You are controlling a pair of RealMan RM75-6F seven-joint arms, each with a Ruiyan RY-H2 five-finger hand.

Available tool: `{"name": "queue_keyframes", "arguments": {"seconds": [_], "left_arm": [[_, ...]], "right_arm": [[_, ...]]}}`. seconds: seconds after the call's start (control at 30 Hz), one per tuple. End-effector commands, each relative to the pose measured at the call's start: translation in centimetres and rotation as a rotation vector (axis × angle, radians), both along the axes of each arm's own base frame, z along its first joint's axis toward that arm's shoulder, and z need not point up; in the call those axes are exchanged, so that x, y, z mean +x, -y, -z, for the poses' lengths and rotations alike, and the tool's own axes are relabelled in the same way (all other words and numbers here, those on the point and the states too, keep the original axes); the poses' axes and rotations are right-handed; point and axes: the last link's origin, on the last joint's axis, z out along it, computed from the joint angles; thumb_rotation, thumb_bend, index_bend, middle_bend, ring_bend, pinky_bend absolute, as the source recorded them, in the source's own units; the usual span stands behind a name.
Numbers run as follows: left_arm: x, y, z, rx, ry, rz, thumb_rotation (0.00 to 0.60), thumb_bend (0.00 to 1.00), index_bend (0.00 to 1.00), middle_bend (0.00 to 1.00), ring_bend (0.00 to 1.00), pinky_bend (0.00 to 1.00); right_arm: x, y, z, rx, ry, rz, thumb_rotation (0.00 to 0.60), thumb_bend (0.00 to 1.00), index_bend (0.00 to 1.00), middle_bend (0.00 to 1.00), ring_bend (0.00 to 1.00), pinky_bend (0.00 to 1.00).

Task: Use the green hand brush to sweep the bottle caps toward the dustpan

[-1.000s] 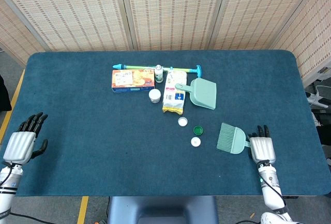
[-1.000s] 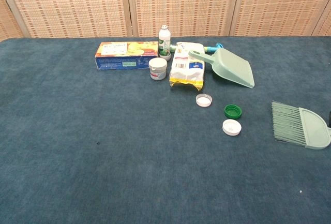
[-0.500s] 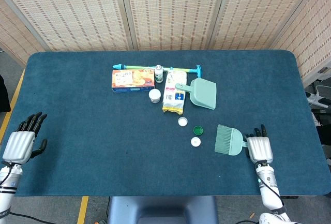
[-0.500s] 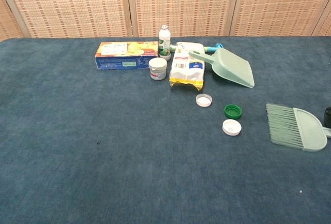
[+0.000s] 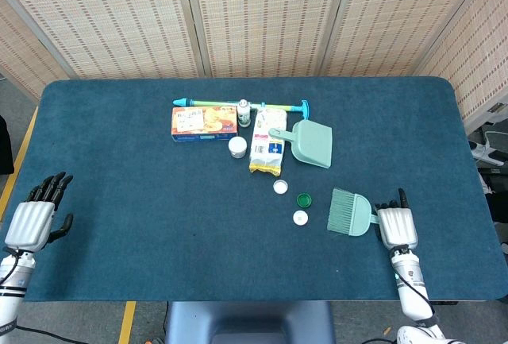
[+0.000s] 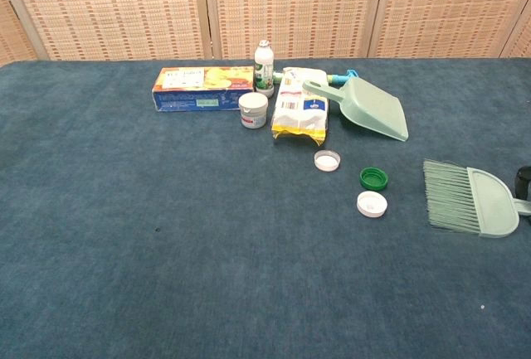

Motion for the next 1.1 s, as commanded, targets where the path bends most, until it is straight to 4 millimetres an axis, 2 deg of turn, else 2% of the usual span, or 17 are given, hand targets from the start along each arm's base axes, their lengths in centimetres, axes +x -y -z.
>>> {"name": "queue_keyframes", "arguments": {"seconds": [0.03,0.2,0.33,0.57,0.93,1.1], "left_arm": [[0.0,0.0,0.0,0.001,-0.001,0.0,0.6,0.46,0.0,0.0,0.04,0.17],[0.0,0.1,-0.1,0.003,0.0,-0.001,0.6,0.46,0.0,0.0,0.04,0.17],[0.0,0.1,0.0,0.002,0.001,0.001,0.6,0.46,0.0,0.0,0.04,0.17],[0.1,0.2,0.1,0.001,-0.002,0.005,0.6,0.46,0.0,0.0,0.04,0.17],[0.1,-0.1,0.1,0.003,-0.002,-0.003,0.6,0.46,0.0,0.0,0.05,0.17],[0.0,-0.2,0.0,0.004,-0.001,-0.001,0.6,0.46,0.0,0.0,0.05,0.17]], "right_arm": [[0.2,0.4,0.2,-0.009,-0.008,-0.036,0.6,0.44,1.0,0.8,0.46,0.09],[0.2,1.0,-0.1,0.002,-0.089,-0.095,0.6,0.43,1.0,0.86,0.53,0.11],[0.1,1.6,-1.0,-0.015,-0.141,-0.142,0.6,0.42,1.0,0.88,0.57,0.15],[0.5,2.9,-2.7,-0.041,-0.136,-0.226,0.6,0.41,1.0,0.89,0.61,0.21],[4.8,4.8,-4.7,-0.044,-0.041,-0.394,0.6,0.41,1.0,0.89,0.61,0.46],[6.5,4.8,-5.0,-0.04,0.009,-0.425,0.6,0.41,1.0,0.89,0.61,0.47]]}}
